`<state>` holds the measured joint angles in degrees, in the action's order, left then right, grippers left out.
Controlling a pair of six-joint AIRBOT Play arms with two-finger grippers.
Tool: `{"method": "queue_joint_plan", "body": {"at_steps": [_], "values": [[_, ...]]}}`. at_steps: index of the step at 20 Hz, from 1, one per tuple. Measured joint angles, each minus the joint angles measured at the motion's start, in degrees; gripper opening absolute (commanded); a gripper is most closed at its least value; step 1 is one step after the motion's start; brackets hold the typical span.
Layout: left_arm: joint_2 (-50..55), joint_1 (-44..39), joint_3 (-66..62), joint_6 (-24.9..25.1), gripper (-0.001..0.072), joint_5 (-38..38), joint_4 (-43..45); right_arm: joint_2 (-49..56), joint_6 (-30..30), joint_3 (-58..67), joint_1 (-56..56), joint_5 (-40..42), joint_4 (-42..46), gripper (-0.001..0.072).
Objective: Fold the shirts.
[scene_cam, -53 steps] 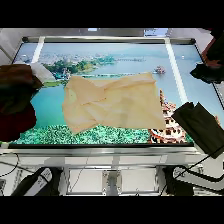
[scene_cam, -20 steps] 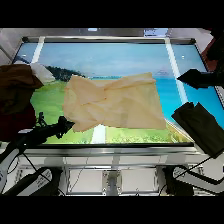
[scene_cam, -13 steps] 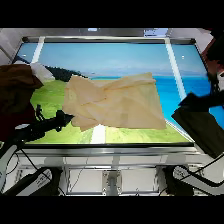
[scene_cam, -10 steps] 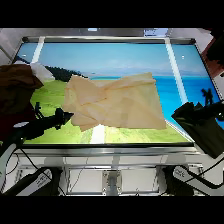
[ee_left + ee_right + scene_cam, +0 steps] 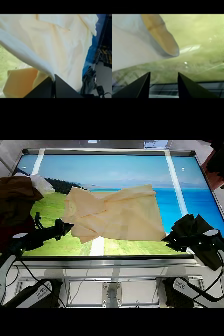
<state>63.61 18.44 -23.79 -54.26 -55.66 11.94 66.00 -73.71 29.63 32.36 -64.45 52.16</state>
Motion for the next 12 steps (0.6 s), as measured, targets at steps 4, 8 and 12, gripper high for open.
{"method": "queue_joint_plan", "body": {"at_steps": [4,8,12], "values": [[0.0,0.0,0.0,0.04,0.0011,-0.28,0.04,0.0,0.74,-2.89,0.04,5.42,-5.44,0.039],[0.0,0.0,0.0,0.22,0.0011,-0.33,0.07,0.0,1.53,-4.0,0.04,10.14,-10.14,0.0367],[0.0,0.0,0.0,0.24,0.0011,-0.28,0.07,0.55,2.14,-4.35,0.04,11.85,-11.74,0.0195]]}}
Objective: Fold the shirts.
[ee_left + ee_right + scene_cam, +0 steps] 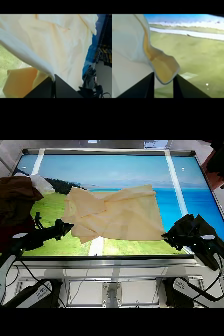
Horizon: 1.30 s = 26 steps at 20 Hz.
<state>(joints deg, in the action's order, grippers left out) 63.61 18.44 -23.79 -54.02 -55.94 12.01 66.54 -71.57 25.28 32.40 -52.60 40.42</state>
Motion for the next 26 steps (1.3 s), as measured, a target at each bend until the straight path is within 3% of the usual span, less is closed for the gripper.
{"method": "queue_joint_plan", "body": {"at_steps": [1,2,3,8,12,20,23,26], "values": [[0.0,0.0,0.0,0.02,0.0011,0.02,0.02,0.17,0.42,0.0,0.0,-0.02,-0.37,0.0163],[0.0,0.0,0.0,0.02,0.0011,0.04,0.02,0.31,0.98,-0.02,0.0,-0.33,-0.72,0.0038],[0.0,0.0,0.0,0.04,0.0012,0.02,0.02,0.42,1.62,-0.07,0.0,-0.37,-1.01,0.0031],[-0.04,0.07,-2.1,1.62,0.0011,-2.05,-0.9,-0.11,10.23,1.46,0.07,-4.81,-7.85,0.0029],[-1.2,0.11,-12.61,2.82,0.001,-7.61,-2.23,-5.97,14.86,9.62,0.39,-9.66,-12.98,0.0029],[-10.49,2.16,-47.15,-2.23,0.0011,-21.31,-2.97,-28.98,11.32,37.38,13.77,-16.65,-15.37,0.0027],[-16.04,6.88,-60.43,-4.17,0.0011,-22.05,-1.68,-33.79,9.77,48.57,18.71,-15.93,-15.34,0.0027],[-20.37,11.3,-70.82,-7.82,0.0011,-17.68,7.5,-35.04,8.98,57.7,20.61,-13.18,-13.35,0.0026]]}}
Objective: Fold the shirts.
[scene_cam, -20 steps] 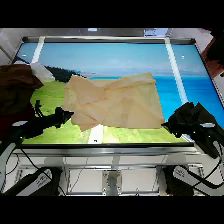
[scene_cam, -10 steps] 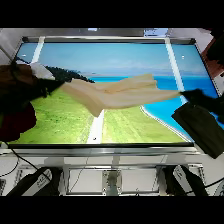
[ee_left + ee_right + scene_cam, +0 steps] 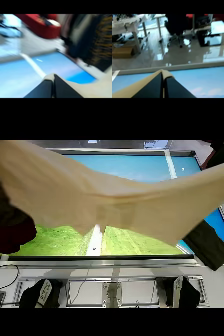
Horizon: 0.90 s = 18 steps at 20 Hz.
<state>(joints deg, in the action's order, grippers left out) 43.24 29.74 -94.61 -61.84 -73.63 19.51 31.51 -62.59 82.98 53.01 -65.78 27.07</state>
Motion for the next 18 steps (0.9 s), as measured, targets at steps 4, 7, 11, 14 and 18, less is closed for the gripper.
{"method": "queue_joint_plan", "body": {"at_steps": [4,7,11,14,18], "values": [[-1.25,2.21,-7.04,-8.04,0.001,4.42,17.66,2.89,-1.57,6.86,0.83,1.62,0.81,0.0027],[2.64,2.69,-8.63,-10.84,0.001,1.86,20.04,9.25,-1.44,8.48,-0.35,-0.98,-7.78,0.0027],[13.33,-1.62,-9.09,-12.76,0.001,-5.16,20.76,21.27,-0.15,9.16,-14.05,-4.44,-6.21,0.0028],[22.43,-10.56,-6.34,-13.2,0.0011,-8.39,28.17,32.17,-3.02,9.33,-30.01,-4.94,8.85,0.0028],[35.17,-22.91,-0.09,-15.96,0.0011,-4.79,45.48,45.77,-10.27,9.42,-45.09,0.52,29.16,0.0027]]}}
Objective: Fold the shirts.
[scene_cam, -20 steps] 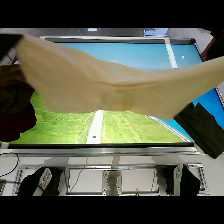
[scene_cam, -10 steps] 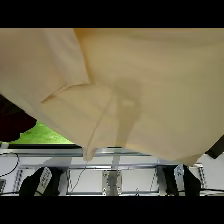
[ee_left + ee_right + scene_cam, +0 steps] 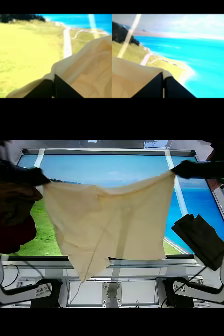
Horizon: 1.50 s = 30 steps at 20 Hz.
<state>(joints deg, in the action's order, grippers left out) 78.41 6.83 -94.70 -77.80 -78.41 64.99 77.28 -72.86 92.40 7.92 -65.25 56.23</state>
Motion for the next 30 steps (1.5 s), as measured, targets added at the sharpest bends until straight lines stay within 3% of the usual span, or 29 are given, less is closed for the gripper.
{"method": "queue_joint_plan", "body": {"at_steps": [3,8,19,30], "values": [[7.58,-4.5,1.88,-5.86,0.0011,7.43,10.93,6.99,-4.66,0.02,-4.02,7.87,8.09,0.0027],[11.85,-6.69,1.66,-9.92,0.0011,16.33,15.39,10.8,-7.37,0.44,-2.73,15.1,11.23,0.0027],[13.07,-7.91,11.5,-5.53,0.0011,0.72,10.75,11.65,-5.01,-4.46,-1.05,-0.39,16.0,0.0027],[13.11,-7.91,20.63,-5.79,0.0011,7.15,10.08,11.74,-4.28,-21.18,-1.68,8.68,17.42,0.0027]]}}
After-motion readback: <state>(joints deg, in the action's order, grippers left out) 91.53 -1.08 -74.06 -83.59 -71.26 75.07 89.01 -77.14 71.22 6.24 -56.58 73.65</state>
